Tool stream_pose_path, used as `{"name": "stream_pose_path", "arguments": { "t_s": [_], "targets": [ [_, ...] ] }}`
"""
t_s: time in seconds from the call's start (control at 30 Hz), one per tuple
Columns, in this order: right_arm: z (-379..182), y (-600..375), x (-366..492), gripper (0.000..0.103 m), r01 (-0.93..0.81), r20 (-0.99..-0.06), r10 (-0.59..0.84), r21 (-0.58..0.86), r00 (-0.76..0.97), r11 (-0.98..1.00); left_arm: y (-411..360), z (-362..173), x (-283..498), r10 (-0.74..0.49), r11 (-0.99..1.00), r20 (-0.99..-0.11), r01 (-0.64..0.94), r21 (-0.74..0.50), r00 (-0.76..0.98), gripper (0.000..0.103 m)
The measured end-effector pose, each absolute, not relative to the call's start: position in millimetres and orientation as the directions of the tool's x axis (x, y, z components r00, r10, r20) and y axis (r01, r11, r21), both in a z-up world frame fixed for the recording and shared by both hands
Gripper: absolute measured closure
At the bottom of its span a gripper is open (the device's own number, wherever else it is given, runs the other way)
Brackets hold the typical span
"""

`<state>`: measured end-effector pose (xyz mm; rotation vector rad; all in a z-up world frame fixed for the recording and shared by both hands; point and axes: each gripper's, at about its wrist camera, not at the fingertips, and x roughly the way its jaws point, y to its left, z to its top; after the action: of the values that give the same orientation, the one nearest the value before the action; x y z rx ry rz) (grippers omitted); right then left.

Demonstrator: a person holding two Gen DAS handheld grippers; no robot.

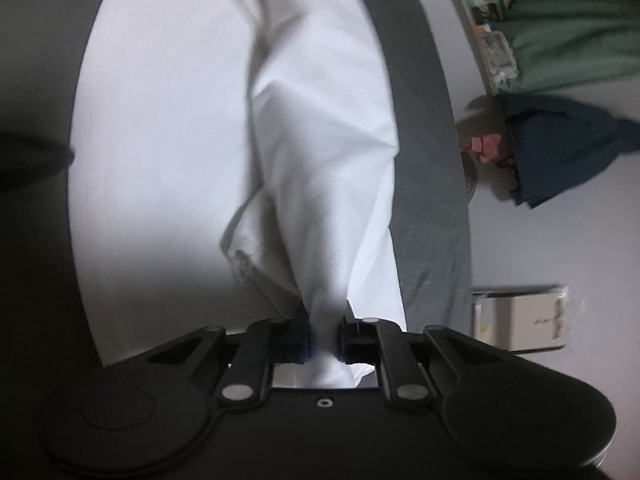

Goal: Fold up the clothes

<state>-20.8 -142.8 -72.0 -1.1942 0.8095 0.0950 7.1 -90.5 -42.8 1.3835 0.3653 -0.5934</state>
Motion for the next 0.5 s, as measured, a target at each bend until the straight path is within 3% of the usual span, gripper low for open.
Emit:
{"name": "stream_pose_path", "arguments": {
  "t_s": [0.17, 0.27, 0.4, 0.5],
  "targets": [
    [-19, -166, -25, 0.092, -0.339, -0.517, -0.325, -0.815, 0.792, 0.471, -74, -11, 2, -0.245, 0.128, -0.514, 0.553, 0.823, 0.822, 0.089],
    [6, -169, -40, 0.092, -0.334, -0.519, -0.304, -0.803, 0.799, 0.493, -60, 10, -10, -0.293, 0.154, -0.459, 0.515, 0.843, 0.839, 0.090],
    [-20, -156, -57, 0.092, -0.568, -0.694, -0.274, -0.710, 0.666, 0.417, -46, 0, -26, -0.319, 0.089, -0.603, 0.657, 0.749, 0.731, 0.089],
    [-45, -149, -65, 0.092, -0.687, -0.770, -0.267, -0.638, 0.580, 0.348, -45, -25, -34, -0.297, 0.019, -0.684, 0.720, 0.693, 0.666, 0.089]
  ]
}}
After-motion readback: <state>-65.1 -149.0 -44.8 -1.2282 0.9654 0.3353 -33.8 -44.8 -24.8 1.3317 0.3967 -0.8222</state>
